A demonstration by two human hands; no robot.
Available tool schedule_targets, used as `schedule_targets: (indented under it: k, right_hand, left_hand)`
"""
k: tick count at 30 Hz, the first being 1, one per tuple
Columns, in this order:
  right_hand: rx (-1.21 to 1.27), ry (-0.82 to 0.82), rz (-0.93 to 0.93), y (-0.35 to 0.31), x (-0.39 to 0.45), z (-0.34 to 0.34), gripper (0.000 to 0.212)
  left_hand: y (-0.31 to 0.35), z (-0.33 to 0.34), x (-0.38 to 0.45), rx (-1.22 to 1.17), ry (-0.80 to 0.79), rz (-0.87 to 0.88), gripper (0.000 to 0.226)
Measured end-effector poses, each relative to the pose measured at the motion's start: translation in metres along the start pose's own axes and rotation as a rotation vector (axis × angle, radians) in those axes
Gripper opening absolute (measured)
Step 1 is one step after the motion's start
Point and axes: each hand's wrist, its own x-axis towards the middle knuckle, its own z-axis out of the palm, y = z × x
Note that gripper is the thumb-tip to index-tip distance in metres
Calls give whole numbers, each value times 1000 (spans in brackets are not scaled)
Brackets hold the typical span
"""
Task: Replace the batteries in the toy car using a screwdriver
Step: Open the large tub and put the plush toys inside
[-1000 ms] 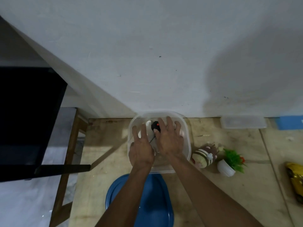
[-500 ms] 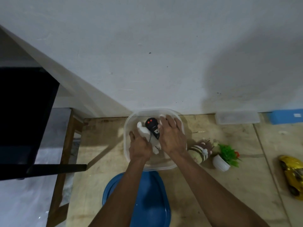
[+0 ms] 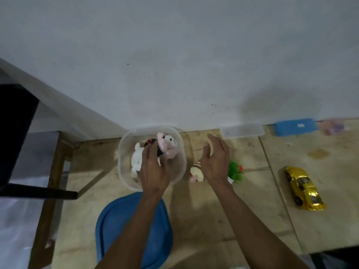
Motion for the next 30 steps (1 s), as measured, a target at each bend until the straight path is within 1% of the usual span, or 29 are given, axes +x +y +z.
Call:
schedule_targets:
  k: [2, 3, 5, 6, 8, 9, 11, 13, 16, 19, 21, 24, 27, 30]
  right_hand:
    - [-74, 70, 81, 30, -2, -15, 36]
    - [-104, 76, 140, 45, -5, -22, 39]
    - [-137, 1, 246, 70, -14, -31, 45]
    - [-136, -65, 288, 81, -20, -33, 47]
    - [-113, -158, 325, 98, -30, -32, 55]
    - [-91, -174, 331, 105, -35, -30, 58]
    - [-43, -180, 344, 113, -40, -24, 60]
    - [-16, -161, 333, 117, -40, -18, 57]
    - [9, -180, 301, 119, -36, -11, 53]
    - [44, -206, 282, 124, -33, -6, 55]
    - [93, -221, 258, 126, -32, -4, 54]
    - [162, -193, 263, 128, -27, -4, 50]
    - [197, -188, 265, 129, -27, -11, 47]
    - [226, -146, 233, 123, -26, -23, 51]
  left_hand:
    - [14, 24, -14, -16, -44, 99, 47]
    - [20, 39, -21, -7, -81, 133, 47]
    - [33, 68, -34, 8, -165, 192, 49]
    - [38, 82, -40, 11, -218, 191, 51]
    - [44, 105, -47, 8, -304, 131, 55]
    - [43, 115, -48, 11, -331, 106, 54]
    - [38, 131, -50, 62, -352, 110, 52]
    - [25, 145, -49, 118, -336, 143, 58]
    - [13, 155, -47, 128, -326, 69, 59]
    - [6, 161, -47, 108, -304, 73, 63]
    - [7, 162, -51, 69, -275, 42, 65]
    - [10, 165, -55, 6, -230, -18, 64]
    - [14, 161, -62, -35, -187, 11, 65]
    - [29, 148, -74, -66, -133, 27, 64]
